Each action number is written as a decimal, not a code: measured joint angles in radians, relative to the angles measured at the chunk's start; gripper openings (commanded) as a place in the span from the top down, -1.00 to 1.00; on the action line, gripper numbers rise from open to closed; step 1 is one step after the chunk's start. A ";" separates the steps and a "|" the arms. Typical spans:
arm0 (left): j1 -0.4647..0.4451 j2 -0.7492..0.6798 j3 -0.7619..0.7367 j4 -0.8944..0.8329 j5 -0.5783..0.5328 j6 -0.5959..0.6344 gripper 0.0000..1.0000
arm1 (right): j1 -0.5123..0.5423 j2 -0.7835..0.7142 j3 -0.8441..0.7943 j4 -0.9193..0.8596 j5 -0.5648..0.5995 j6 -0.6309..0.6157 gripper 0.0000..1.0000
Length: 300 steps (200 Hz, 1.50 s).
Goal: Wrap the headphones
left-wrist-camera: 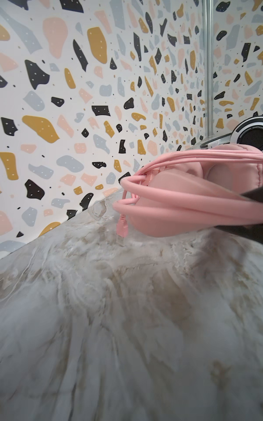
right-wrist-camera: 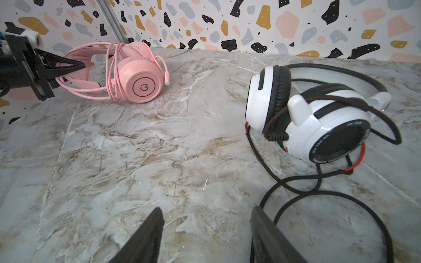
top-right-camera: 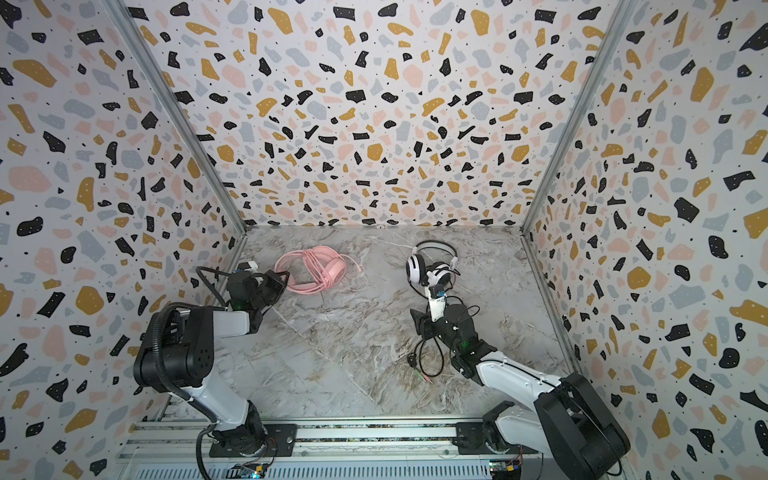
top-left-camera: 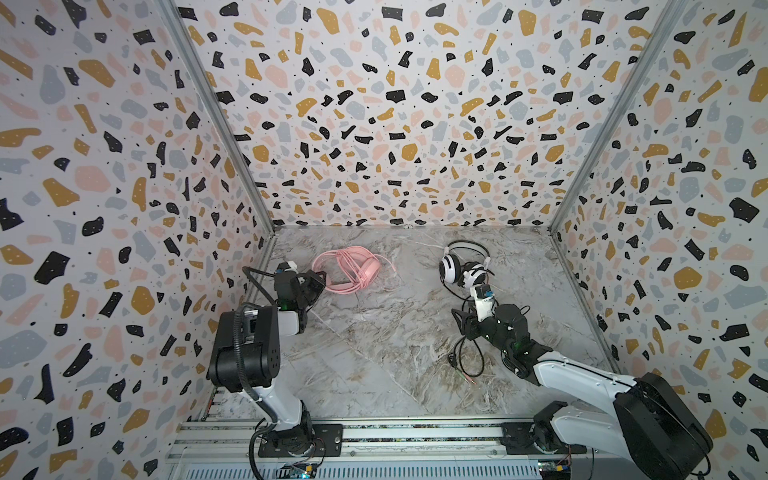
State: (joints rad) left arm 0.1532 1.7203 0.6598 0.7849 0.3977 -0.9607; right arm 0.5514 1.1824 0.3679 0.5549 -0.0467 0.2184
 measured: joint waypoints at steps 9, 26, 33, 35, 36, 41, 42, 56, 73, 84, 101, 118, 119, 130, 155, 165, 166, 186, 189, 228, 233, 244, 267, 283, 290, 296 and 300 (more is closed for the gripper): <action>0.007 0.015 0.016 0.000 -0.008 0.000 1.00 | 0.001 0.000 0.000 0.000 0.000 0.000 -0.26; 0.020 0.062 0.063 0.002 -0.015 -0.001 1.00 | 0.002 0.000 0.000 0.000 0.002 0.000 -0.26; 0.024 0.085 0.082 0.005 -0.017 -0.003 1.00 | 0.002 0.000 0.000 0.000 0.003 -0.001 -0.26; 0.025 0.093 0.088 0.006 -0.018 -0.003 1.00 | 0.003 0.000 0.000 0.000 0.005 -0.001 -0.26; 0.026 0.095 0.090 0.006 -0.018 -0.003 1.00 | 0.003 0.000 0.000 0.000 0.005 -0.001 -0.26; 0.028 0.111 0.102 0.006 -0.017 -0.003 1.00 | 0.003 0.000 0.000 0.000 0.006 -0.002 -0.26; 0.029 0.116 0.106 0.006 -0.018 -0.003 1.00 | 0.003 0.000 0.000 0.000 0.006 -0.002 -0.26; 0.034 0.153 0.134 0.000 -0.022 -0.001 0.91 | 0.003 0.000 0.000 0.000 0.008 -0.003 -0.26; 0.037 0.188 0.157 -0.008 -0.024 0.002 0.77 | 0.003 0.000 0.001 -0.001 0.010 -0.003 -0.26; 0.037 0.206 0.161 -0.009 -0.026 0.003 0.67 | 0.003 0.000 0.001 -0.001 0.010 -0.003 -0.26; 0.039 0.221 0.160 -0.018 -0.026 0.005 0.55 | 0.003 0.000 0.001 -0.001 0.010 -0.003 -0.26; 0.039 0.225 0.160 -0.021 -0.027 0.006 0.44 | 0.003 0.000 0.002 -0.001 0.010 -0.003 -0.26; 0.039 0.225 0.160 -0.022 -0.027 0.006 0.44 | 0.003 0.000 0.002 -0.001 0.010 -0.003 -0.26; 0.039 0.225 0.160 -0.023 -0.026 0.010 0.39 | 0.003 0.000 0.002 -0.001 0.010 -0.003 -0.26; 0.039 0.225 0.161 -0.034 -0.035 0.031 0.24 | 0.003 0.000 0.002 -0.001 0.010 -0.003 -0.26; 0.039 0.225 0.161 -0.048 -0.040 0.034 0.15 | 0.003 0.000 0.002 -0.001 0.010 -0.003 -0.26; 0.039 0.225 0.161 -0.050 -0.041 0.034 0.14 | 0.003 0.000 0.002 -0.001 0.010 -0.003 -0.26; 0.042 0.220 0.161 -0.098 -0.048 0.068 -0.26 | 0.003 0.000 0.002 -0.001 0.010 -0.003 -0.25; 0.043 0.217 0.161 -0.108 -0.050 0.075 -0.29 | 0.003 -0.001 0.002 -0.002 0.010 -0.003 -0.26; 0.060 0.133 0.160 -0.240 -0.116 0.140 -0.80 | 0.003 -0.014 0.002 -0.003 0.013 -0.003 -0.25; 0.062 0.120 0.161 -0.258 -0.126 0.145 -0.81 | 0.003 -0.016 0.002 -0.003 0.013 -0.003 -0.25; 0.066 0.094 0.164 -0.306 -0.150 0.165 -0.82 | 0.003 -0.018 0.002 -0.005 0.014 -0.003 -0.25; 0.069 0.040 0.167 -0.396 -0.202 0.201 -0.82 | 0.003 -0.025 0.002 -0.011 0.018 -0.003 -0.25; 0.069 -0.021 0.166 -0.451 -0.231 0.229 -0.82 | 0.003 -0.039 0.002 -0.016 0.025 -0.002 -0.25; 0.069 -0.053 0.165 -0.472 -0.241 0.242 -0.82 | 0.000 -0.044 0.002 -0.017 0.027 0.000 -0.25; 0.069 -0.088 0.163 -0.487 -0.248 0.253 -0.82 | -0.005 -0.047 0.002 -0.016 0.030 0.002 -0.25; 0.069 -0.110 0.162 -0.495 -0.251 0.262 -0.82 | -0.006 -0.049 0.002 -0.017 0.031 0.003 -0.25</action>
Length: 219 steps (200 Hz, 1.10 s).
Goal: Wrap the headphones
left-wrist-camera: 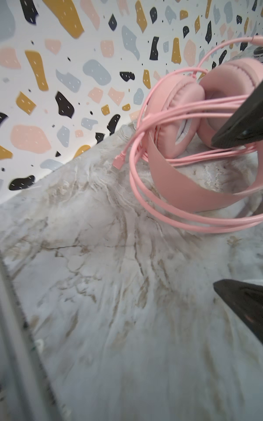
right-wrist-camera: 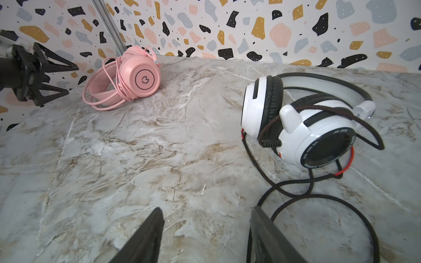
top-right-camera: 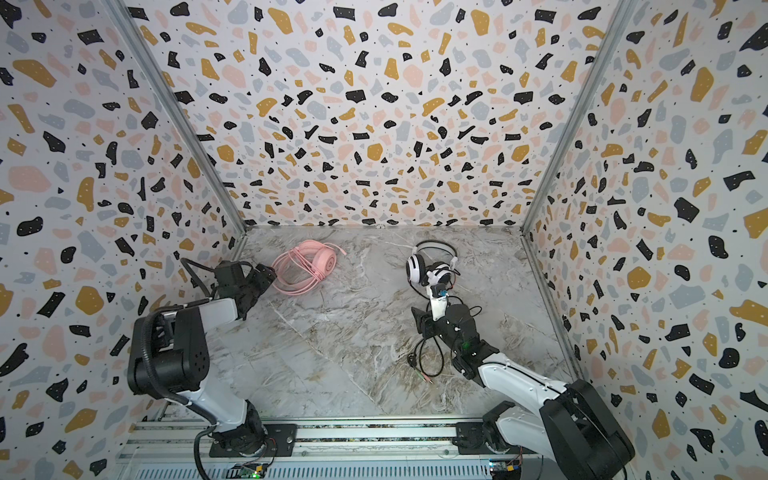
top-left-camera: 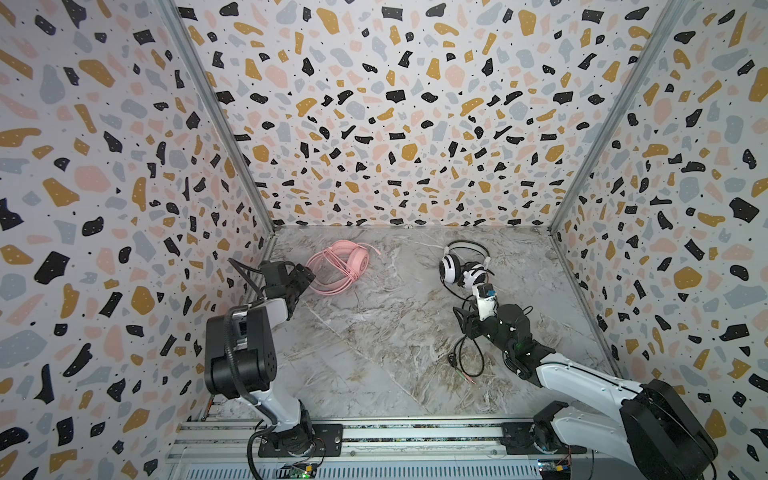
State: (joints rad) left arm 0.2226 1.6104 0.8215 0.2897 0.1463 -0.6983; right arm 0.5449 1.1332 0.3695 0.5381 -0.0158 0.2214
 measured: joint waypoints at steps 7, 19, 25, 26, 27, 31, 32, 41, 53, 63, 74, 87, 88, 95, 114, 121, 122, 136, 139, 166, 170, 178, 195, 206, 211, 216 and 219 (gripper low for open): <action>0.000 -0.042 -0.001 -0.019 -0.001 0.014 -0.82 | -0.005 -0.002 0.000 0.000 0.001 0.005 -0.25; 0.000 -0.117 -0.001 -0.056 -0.003 0.040 -0.82 | -0.022 -0.005 0.000 -0.003 0.002 0.018 -0.26; 0.000 -0.156 -0.001 -0.074 -0.003 0.053 -0.82 | -0.035 -0.009 0.000 -0.005 0.000 0.024 -0.26; 0.000 -0.160 -0.001 -0.076 -0.003 0.054 -0.82 | -0.037 -0.009 0.000 -0.005 -0.001 0.025 -0.27; 0.000 -0.168 -0.001 -0.080 -0.003 0.057 -0.82 | -0.040 -0.010 0.000 -0.005 0.000 0.029 -0.27; 0.000 -0.191 -0.001 -0.090 -0.002 0.061 -0.82 | -0.050 -0.014 -0.002 -0.005 -0.003 0.034 -0.27; 0.000 -0.199 -0.001 -0.094 -0.003 0.063 -0.82 | -0.054 -0.015 -0.002 -0.005 -0.004 0.036 -0.27; 0.000 -0.248 -0.001 -0.125 -0.002 0.078 -0.82 | -0.082 -0.026 -0.004 -0.004 -0.019 0.051 -0.27; -0.002 -0.300 0.000 -0.171 0.005 0.095 -0.82 | -0.125 -0.041 -0.009 -0.002 -0.040 0.073 -0.27; -0.006 -0.329 0.008 -0.221 0.018 0.117 -0.82 | -0.154 -0.046 -0.010 -0.002 -0.053 0.087 -0.27; -0.008 -0.350 0.016 -0.275 0.034 0.145 -0.83 | -0.182 -0.046 -0.010 -0.003 -0.063 0.101 -0.26; -0.010 -0.371 0.017 -0.331 0.055 0.175 -0.86 | -0.209 -0.034 -0.009 -0.006 -0.071 0.115 -0.26; -0.010 -0.373 0.017 -0.335 0.056 0.178 -0.86 | -0.212 -0.032 -0.009 -0.006 -0.071 0.117 -0.26; -0.011 -0.384 0.017 -0.365 0.064 0.195 -0.86 | -0.229 -0.018 -0.005 -0.012 -0.077 0.127 -0.26; -0.014 -0.419 0.016 -0.435 0.087 0.234 -0.87 | -0.281 0.047 0.042 -0.061 -0.100 0.156 -0.26; -0.016 -0.436 0.010 -0.446 0.097 0.243 -0.87 | -0.302 0.075 0.072 -0.085 -0.106 0.165 -0.26; -0.016 -0.438 0.009 -0.447 0.098 0.243 -0.87 | -0.306 0.081 0.080 -0.089 -0.109 0.167 -0.26; -0.016 -0.478 -0.016 -0.454 0.108 0.256 -0.86 | -0.340 0.137 0.163 -0.138 -0.118 0.184 -0.26; -0.016 -0.490 -0.025 -0.454 0.109 0.261 -0.86 | -0.346 0.147 0.182 -0.150 -0.119 0.187 -0.26; -0.016 -0.571 -0.087 -0.475 0.104 0.294 -0.84 | -0.389 0.236 0.362 -0.226 -0.133 0.236 -0.26; -0.016 -0.583 -0.093 -0.481 0.103 0.297 -0.84 | -0.394 0.251 0.392 -0.240 -0.135 0.247 -0.27; -0.016 -0.601 -0.102 -0.491 0.103 0.304 -0.84 | -0.401 0.283 0.446 -0.261 -0.138 0.263 -0.26; -0.016 -0.652 -0.126 -0.490 0.103 0.319 -0.83 | -0.406 0.350 0.547 -0.302 -0.141 0.294 -0.26; -0.016 -0.686 -0.140 -0.488 0.108 0.323 -0.82 | -0.410 0.399 0.608 -0.333 -0.145 0.309 -0.26; -0.016 -0.697 -0.144 -0.487 0.110 0.325 -0.82 | -0.414 0.426 0.640 -0.351 -0.147 0.314 -0.26; -0.016 -0.705 -0.147 -0.485 0.116 0.327 -0.82 | -0.416 0.456 0.676 -0.371 -0.149 0.320 -0.26; -0.016 -0.708 -0.148 -0.484 0.119 0.328 -0.82 | -0.417 0.473 0.697 -0.385 -0.151 0.321 -0.26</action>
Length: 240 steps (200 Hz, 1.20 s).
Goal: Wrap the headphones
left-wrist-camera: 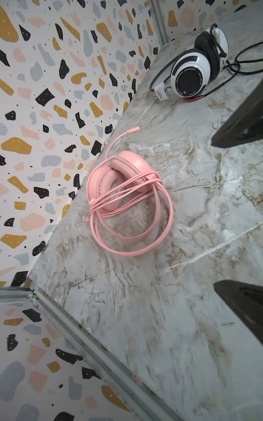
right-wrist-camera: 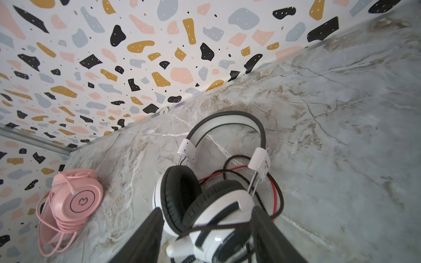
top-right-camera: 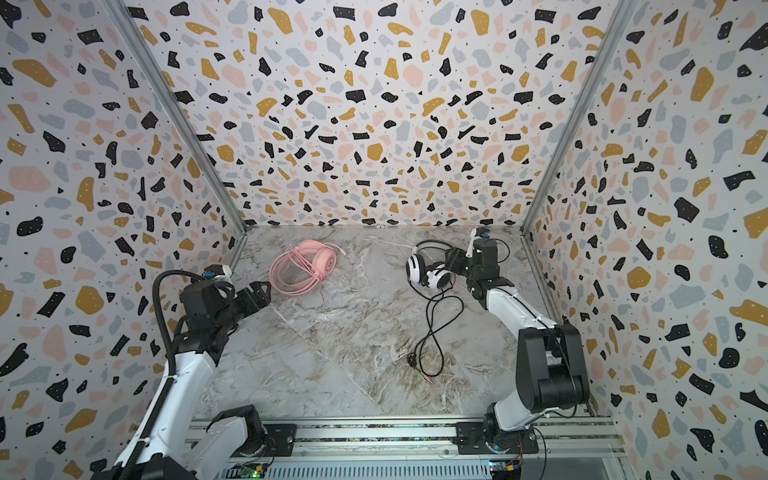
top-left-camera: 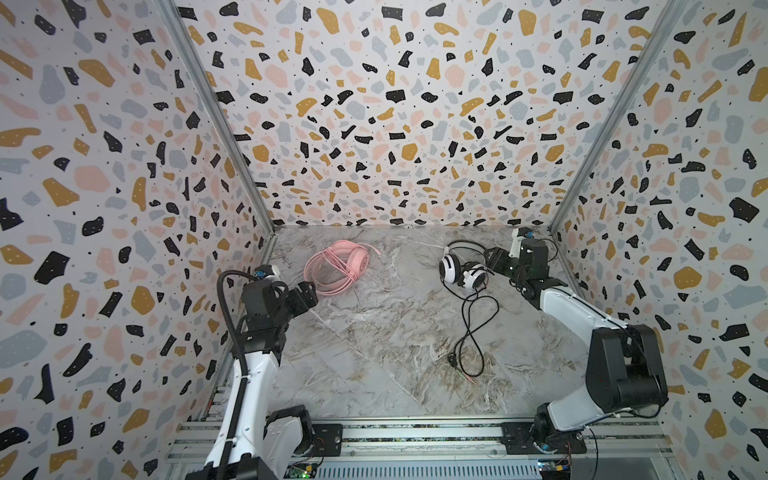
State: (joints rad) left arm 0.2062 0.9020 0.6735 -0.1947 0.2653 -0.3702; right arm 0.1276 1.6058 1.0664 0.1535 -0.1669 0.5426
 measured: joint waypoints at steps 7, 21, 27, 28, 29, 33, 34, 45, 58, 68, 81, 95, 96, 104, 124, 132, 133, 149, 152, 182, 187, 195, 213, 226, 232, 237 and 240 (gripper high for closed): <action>0.000 -0.002 0.000 0.003 0.009 0.003 -0.81 | -0.004 0.045 0.053 -0.029 -0.004 0.004 -0.26; 0.000 0.003 0.000 0.008 0.026 0.010 -0.80 | -0.015 0.129 0.150 -0.079 -0.006 0.010 -0.26; 0.000 0.008 0.000 0.008 0.033 0.013 -0.80 | -0.021 0.165 0.185 -0.098 -0.007 0.012 -0.25; 0.000 0.008 0.000 0.008 0.034 0.014 -0.80 | -0.022 0.169 0.189 -0.100 -0.007 0.012 -0.25; 0.000 0.009 0.000 0.008 0.034 0.015 -0.80 | -0.023 0.172 0.193 -0.103 -0.008 0.013 -0.25; 0.000 0.013 0.000 0.008 0.039 0.016 -0.80 | -0.027 0.196 0.214 -0.115 -0.008 0.013 -0.25; 0.000 0.013 0.000 0.008 0.040 0.016 -0.80 | -0.029 0.202 0.221 -0.120 -0.009 0.014 -0.25; -0.001 0.019 0.000 0.007 0.051 0.019 -0.77 | -0.040 0.257 0.267 -0.148 -0.012 0.014 -0.24; -0.001 0.021 0.000 0.008 0.071 0.020 -0.74 | -0.050 0.320 0.317 -0.188 -0.013 0.014 -0.23; -0.001 0.020 -0.003 0.017 0.093 0.019 -0.73 | -0.056 0.365 0.351 -0.216 -0.013 0.013 -0.23; -0.001 0.020 -0.013 0.033 0.123 0.019 -0.72 | -0.064 0.413 0.378 -0.235 -0.021 0.010 -0.22; -0.007 0.021 -0.022 0.043 0.147 0.019 -0.71 | -0.069 0.453 0.397 -0.256 -0.038 0.010 -0.19; -0.008 0.022 -0.023 0.044 0.150 0.019 -0.71 | -0.070 0.455 0.399 -0.258 -0.040 0.010 -0.19; -0.013 0.024 -0.026 0.049 0.159 0.019 -0.69 | -0.071 0.482 0.419 -0.274 -0.047 0.009 -0.19; -0.021 0.038 -0.026 0.059 0.179 0.017 -0.67 | -0.072 0.555 0.489 -0.310 -0.059 0.001 -0.14; -0.024 0.042 -0.026 0.061 0.185 0.016 -0.67 | -0.072 0.579 0.512 -0.320 -0.063 -0.004 -0.09; -0.024 0.043 -0.026 0.061 0.186 0.016 -0.67 | -0.072 0.580 0.513 -0.321 -0.064 -0.005 -0.09; -0.027 0.047 -0.026 0.061 0.194 0.016 -0.66 | -0.072 0.608 0.537 -0.338 -0.071 -0.009 0.00; -0.027 0.047 -0.026 0.061 0.195 0.015 -0.66 | -0.072 0.610 0.540 -0.341 -0.072 -0.012 0.03; -0.030 0.047 -0.026 0.067 0.202 0.013 -0.65 | -0.072 0.615 0.556 -0.357 -0.092 -0.027 0.39; -0.031 0.047 -0.026 0.068 0.204 0.013 -0.65 | -0.072 0.615 0.557 -0.359 -0.094 -0.033 0.48; -0.034 0.048 -0.027 0.068 0.206 0.011 -0.64 | -0.072 0.615 0.557 -0.359 -0.097 -0.029 0.57; -0.042 0.052 -0.027 0.068 0.207 0.011 -0.63 | -0.072 0.610 0.545 -0.349 -0.111 -0.050 0.69; -0.048 0.053 -0.027 0.068 0.208 0.010 -0.60 | -0.072 0.583 0.504 -0.336 -0.116 -0.063 0.73; -0.051 0.053 -0.027 0.068 0.208 0.010 -0.59 | -0.072 0.565 0.479 -0.332 -0.114 -0.067 0.74; -0.053 0.053 -0.027 0.068 0.208 0.010 -0.59 | -0.072 0.549 0.459 -0.327 -0.113 -0.070 0.74; -0.054 0.053 -0.028 0.068 0.208 0.010 -0.58 | -0.072 0.536 0.446 -0.323 -0.113 -0.071 0.74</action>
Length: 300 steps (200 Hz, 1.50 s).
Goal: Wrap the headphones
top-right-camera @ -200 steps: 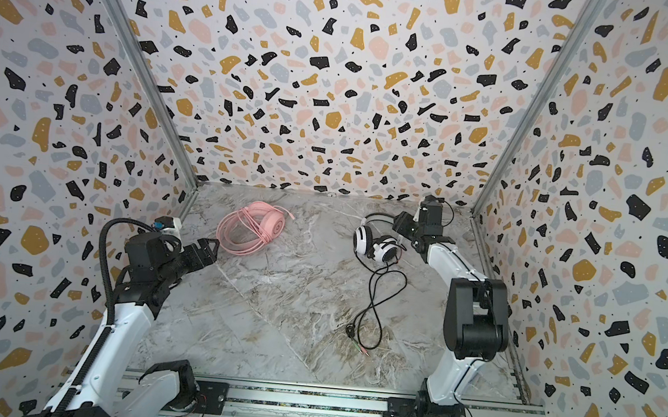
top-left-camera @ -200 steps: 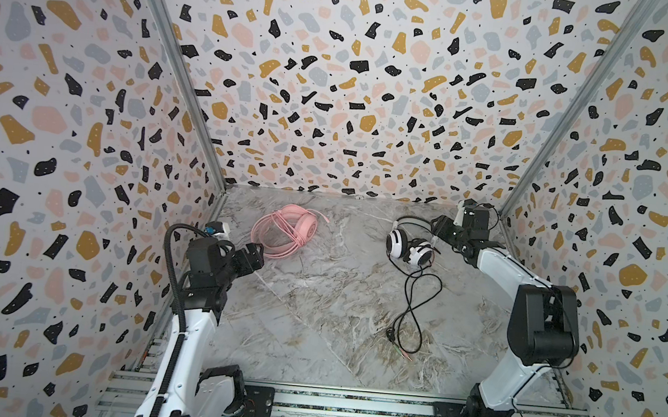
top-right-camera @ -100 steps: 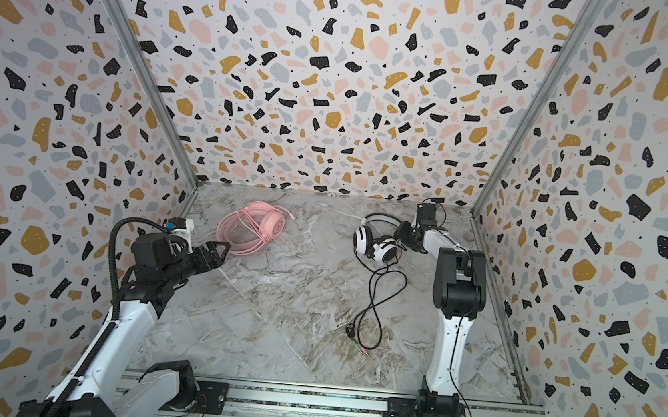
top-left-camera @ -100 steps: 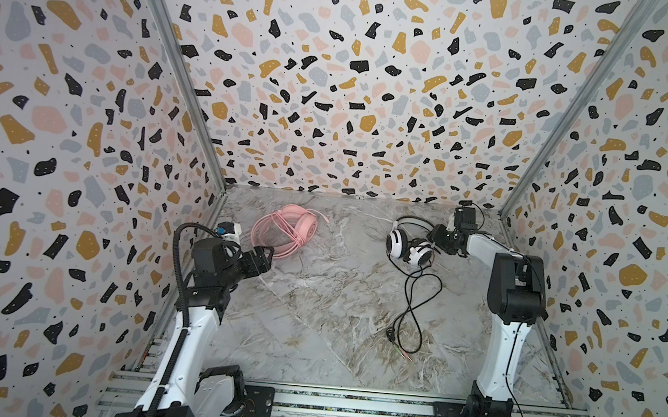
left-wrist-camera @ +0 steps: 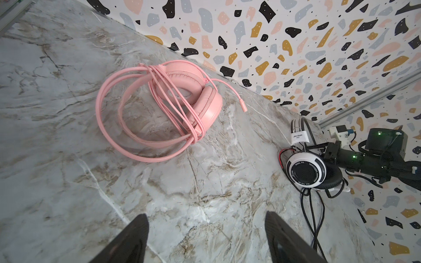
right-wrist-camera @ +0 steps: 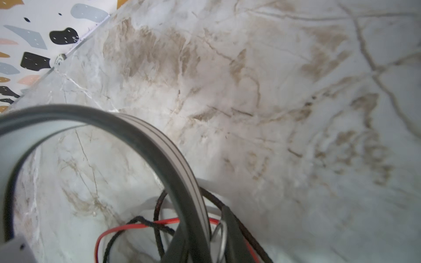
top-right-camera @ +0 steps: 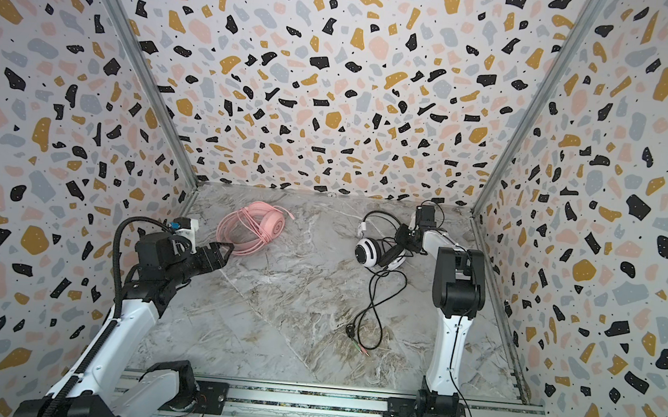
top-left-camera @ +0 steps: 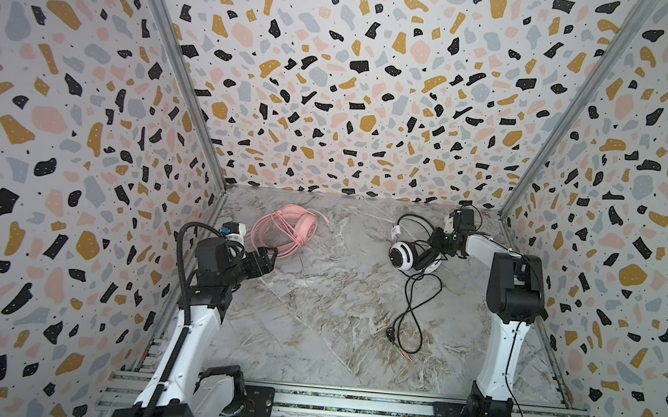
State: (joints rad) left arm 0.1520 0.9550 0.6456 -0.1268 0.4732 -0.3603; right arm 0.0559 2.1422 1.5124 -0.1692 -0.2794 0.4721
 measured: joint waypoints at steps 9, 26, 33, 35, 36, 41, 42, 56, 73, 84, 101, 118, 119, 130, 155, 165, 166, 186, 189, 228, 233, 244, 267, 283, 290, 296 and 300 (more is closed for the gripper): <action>-0.006 0.001 0.000 0.000 0.000 0.000 -0.58 | 0.000 -0.041 -0.046 0.023 0.001 -0.005 0.75; -0.018 0.003 0.000 0.000 0.000 0.000 -0.57 | 0.003 -0.137 -0.133 0.060 0.005 -0.019 0.75; -0.024 0.006 0.000 0.000 0.000 0.000 -0.57 | 0.009 -0.188 -0.178 0.087 0.014 -0.030 0.75; -0.026 0.006 0.000 0.000 0.000 0.000 -0.57 | 0.011 -0.203 -0.191 0.095 0.018 -0.032 0.75; -0.026 0.007 0.000 0.000 0.000 0.000 -0.57 | 0.012 -0.208 -0.196 0.098 0.020 -0.034 0.75; -0.031 0.008 0.000 0.000 -0.002 0.000 -0.57 | 0.019 -0.244 -0.230 0.122 0.032 -0.044 0.75; -0.032 0.008 0.000 0.000 -0.002 0.001 -0.57 | 0.021 -0.254 -0.240 0.130 0.036 -0.047 0.75; -0.048 0.009 0.000 -0.001 -0.009 0.001 -0.56 | 0.057 -0.355 -0.330 0.187 0.081 -0.076 0.75; -0.076 0.011 0.000 -0.001 -0.020 0.002 -0.55 | 0.117 -0.464 -0.435 0.270 0.133 -0.108 0.75; -0.094 0.014 0.000 -0.002 -0.028 0.003 -0.54 | 0.154 -0.523 -0.503 0.327 0.156 -0.123 0.75; -0.125 0.025 0.000 -0.006 -0.043 0.008 -0.54 | 0.212 -0.597 -0.608 0.405 0.187 -0.133 0.76; -0.171 0.039 0.001 -0.013 -0.071 0.014 -0.53 | 0.270 -0.647 -0.705 0.470 0.220 -0.138 0.76; -0.177 0.040 0.001 -0.013 -0.072 0.014 -0.53 | 0.273 -0.649 -0.709 0.472 0.222 -0.138 0.76; -0.223 0.054 0.007 -0.022 -0.096 0.025 -0.53 | 0.317 -0.671 -0.763 0.506 0.256 -0.142 0.77; -0.359 0.109 0.044 -0.041 -0.143 0.043 -0.52 | 0.436 -0.717 -0.868 0.605 0.351 -0.169 0.76; -0.414 0.132 0.066 -0.046 -0.166 0.050 -0.53 | 0.478 -0.734 -0.896 0.640 0.378 -0.186 0.76; -0.419 0.135 0.068 -0.046 -0.167 0.051 -0.53 | 0.483 -0.737 -0.899 0.644 0.381 -0.188 0.76; -0.537 0.192 0.123 -0.055 -0.201 0.066 -0.54 | 0.521 -0.752 -0.922 0.689 0.401 -0.205 0.76; -0.553 0.204 0.134 -0.058 -0.203 0.070 -0.55 | 0.522 -0.753 -0.924 0.695 0.405 -0.205 0.76; -0.708 0.415 0.389 -0.144 -0.274 0.136 -0.54 | 0.554 -0.765 -0.954 0.751 0.457 -0.217 0.76; -0.722 0.439 0.423 -0.152 -0.286 0.145 -0.54 | 0.560 -0.765 -0.954 0.753 0.463 -0.220 0.75; -0.747 0.482 0.486 -0.167 -0.312 0.167 -0.54 | 0.575 -0.765 -0.954 0.757 0.477 -0.231 0.75; -0.782 0.543 0.588 -0.214 -0.360 0.210 -0.53 | 0.593 -0.765 -0.954 0.759 0.505 -0.246 0.75; -0.805 0.565 0.626 -0.232 -0.390 0.241 -0.54 | 0.599 -0.765 -0.954 0.760 0.513 -0.252 0.76; -0.816 0.569 0.634 -0.237 -0.407 0.253 -0.53 | 0.599 -0.765 -0.954 0.760 0.513 -0.253 0.76; -0.825 0.570 0.638 -0.241 -0.422 0.264 -0.54 | 0.599 -0.765 -0.954 0.760 0.515 -0.253 0.75; -0.829 0.570 0.639 -0.243 -0.430 0.269 -0.54 | 0.599 -0.765 -0.954 0.760 0.516 -0.253 0.75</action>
State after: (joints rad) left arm -0.6769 1.5246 1.2846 -0.3702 0.0433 -0.0914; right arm 0.6548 1.3769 0.5579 0.5903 0.2367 0.2188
